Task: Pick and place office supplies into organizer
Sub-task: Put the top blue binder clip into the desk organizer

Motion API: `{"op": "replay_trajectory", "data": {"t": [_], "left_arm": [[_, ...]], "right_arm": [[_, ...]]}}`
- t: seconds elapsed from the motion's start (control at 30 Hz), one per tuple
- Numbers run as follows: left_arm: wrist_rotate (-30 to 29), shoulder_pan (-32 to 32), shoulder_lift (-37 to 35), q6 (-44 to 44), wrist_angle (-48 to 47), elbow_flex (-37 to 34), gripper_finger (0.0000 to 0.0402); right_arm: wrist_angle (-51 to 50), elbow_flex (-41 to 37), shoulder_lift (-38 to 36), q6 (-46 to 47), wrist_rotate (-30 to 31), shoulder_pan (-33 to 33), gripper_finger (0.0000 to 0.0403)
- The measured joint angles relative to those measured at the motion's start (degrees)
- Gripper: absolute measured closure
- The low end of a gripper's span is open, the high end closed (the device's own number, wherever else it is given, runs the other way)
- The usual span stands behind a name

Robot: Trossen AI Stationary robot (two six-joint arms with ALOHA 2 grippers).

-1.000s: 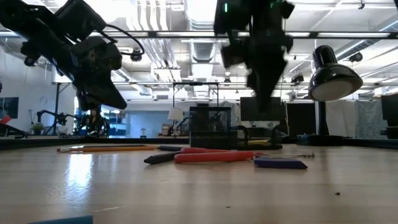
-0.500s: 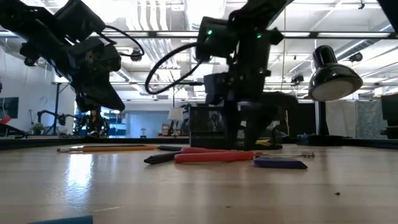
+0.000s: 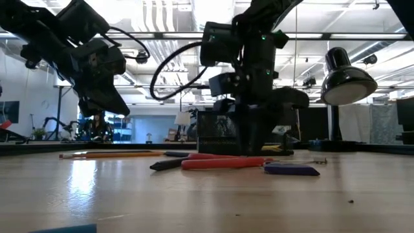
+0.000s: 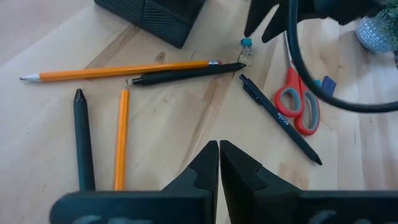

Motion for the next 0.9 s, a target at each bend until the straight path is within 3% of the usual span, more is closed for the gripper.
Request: {"op": "replay_trajectory", "data": {"t": [0.17, 0.33, 0.53, 0.9], "left_arm": [[0.00, 0.00, 0.00, 0.02, 0.02, 0.00, 0.0402], [-0.02, 0.02, 0.00, 0.00, 0.02, 0.00, 0.0402], [-0.02, 0.02, 0.00, -0.02, 0.02, 0.04, 0.0402], [-0.17, 0.02, 0.01, 0.00, 0.02, -0.11, 0.0402]], "right_arm": [[1.71, -0.21, -0.04, -1.09, 0.53, 0.47, 0.0289], [1.66, 0.19, -0.07, -3.38, 9.09, 0.27, 0.0273], [1.82, 0.85, -0.07, -1.19, 3.50, -0.12, 0.0252], [3.11, 0.01, 0.46, -1.13, 2.76, -0.39, 0.0243]]}}
